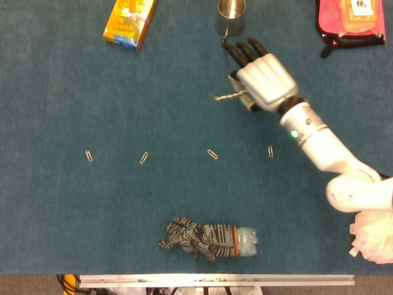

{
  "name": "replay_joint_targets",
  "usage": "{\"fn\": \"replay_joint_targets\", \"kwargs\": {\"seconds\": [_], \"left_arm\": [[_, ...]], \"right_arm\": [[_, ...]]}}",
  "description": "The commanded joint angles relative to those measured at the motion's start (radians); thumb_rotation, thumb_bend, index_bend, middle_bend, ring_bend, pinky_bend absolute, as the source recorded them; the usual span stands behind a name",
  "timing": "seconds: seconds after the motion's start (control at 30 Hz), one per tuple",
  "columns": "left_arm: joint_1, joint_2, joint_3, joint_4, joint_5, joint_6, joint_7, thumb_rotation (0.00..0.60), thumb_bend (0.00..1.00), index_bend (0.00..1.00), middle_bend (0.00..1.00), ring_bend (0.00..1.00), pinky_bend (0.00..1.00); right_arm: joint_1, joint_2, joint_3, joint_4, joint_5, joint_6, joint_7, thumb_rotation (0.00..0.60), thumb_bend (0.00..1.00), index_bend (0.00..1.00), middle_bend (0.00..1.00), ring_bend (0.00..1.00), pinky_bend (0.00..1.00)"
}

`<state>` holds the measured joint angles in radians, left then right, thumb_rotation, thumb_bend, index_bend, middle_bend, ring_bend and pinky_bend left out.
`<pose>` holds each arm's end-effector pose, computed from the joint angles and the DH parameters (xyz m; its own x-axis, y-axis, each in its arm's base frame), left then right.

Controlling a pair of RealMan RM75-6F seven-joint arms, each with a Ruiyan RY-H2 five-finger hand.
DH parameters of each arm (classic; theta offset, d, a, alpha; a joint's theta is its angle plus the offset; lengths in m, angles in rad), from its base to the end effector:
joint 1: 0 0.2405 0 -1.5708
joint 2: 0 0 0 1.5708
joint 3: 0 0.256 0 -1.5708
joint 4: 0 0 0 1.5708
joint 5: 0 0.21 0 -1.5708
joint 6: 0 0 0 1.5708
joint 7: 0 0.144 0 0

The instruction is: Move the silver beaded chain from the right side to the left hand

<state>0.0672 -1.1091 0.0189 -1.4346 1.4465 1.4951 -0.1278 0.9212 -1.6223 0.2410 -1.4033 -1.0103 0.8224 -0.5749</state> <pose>-0.3779 0.1132 0.1796 0.4377 0.1071 0.8927 0.8720 0.1914 -0.4505 -0.0858 -0.3726 -0.0423 0.6194 -0.1962 0.7601 -0.7220 -0.5226 0.4535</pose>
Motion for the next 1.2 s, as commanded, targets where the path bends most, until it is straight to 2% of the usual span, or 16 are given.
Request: {"fn": "replay_joint_targets", "kwargs": {"seconds": [0.03, 0.5, 1.1, 1.2], "left_arm": [[0.003, 0.003, 0.001, 0.005, -0.005, -0.006, -0.021, 0.600, 0.49, 0.32, 0.33, 0.30, 0.38], [0.024, 0.004, -0.001, 0.015, -0.014, 0.007, -0.041, 0.600, 0.49, 0.32, 0.33, 0.30, 0.38], [0.036, 0.006, -0.008, 0.016, -0.029, 0.007, -0.047, 0.600, 0.49, 0.32, 0.33, 0.30, 0.38], [0.037, 0.007, -0.008, 0.017, -0.031, 0.002, -0.045, 0.600, 0.49, 0.32, 0.33, 0.30, 0.38]], "right_arm": [[0.029, -0.032, 0.010, 0.031, -0.009, -0.018, 0.020, 0.600, 0.35, 0.60, 0.04, 0.00, 0.00], [0.132, -0.147, 0.040, 0.123, -0.052, -0.040, 0.095, 0.600, 0.35, 0.60, 0.04, 0.00, 0.00], [0.197, -0.224, 0.053, 0.229, -0.090, -0.058, 0.187, 0.600, 0.35, 0.61, 0.05, 0.00, 0.00], [0.206, -0.238, 0.050, 0.263, -0.101, -0.067, 0.205, 0.600, 0.29, 0.58, 0.05, 0.00, 0.00]]}}
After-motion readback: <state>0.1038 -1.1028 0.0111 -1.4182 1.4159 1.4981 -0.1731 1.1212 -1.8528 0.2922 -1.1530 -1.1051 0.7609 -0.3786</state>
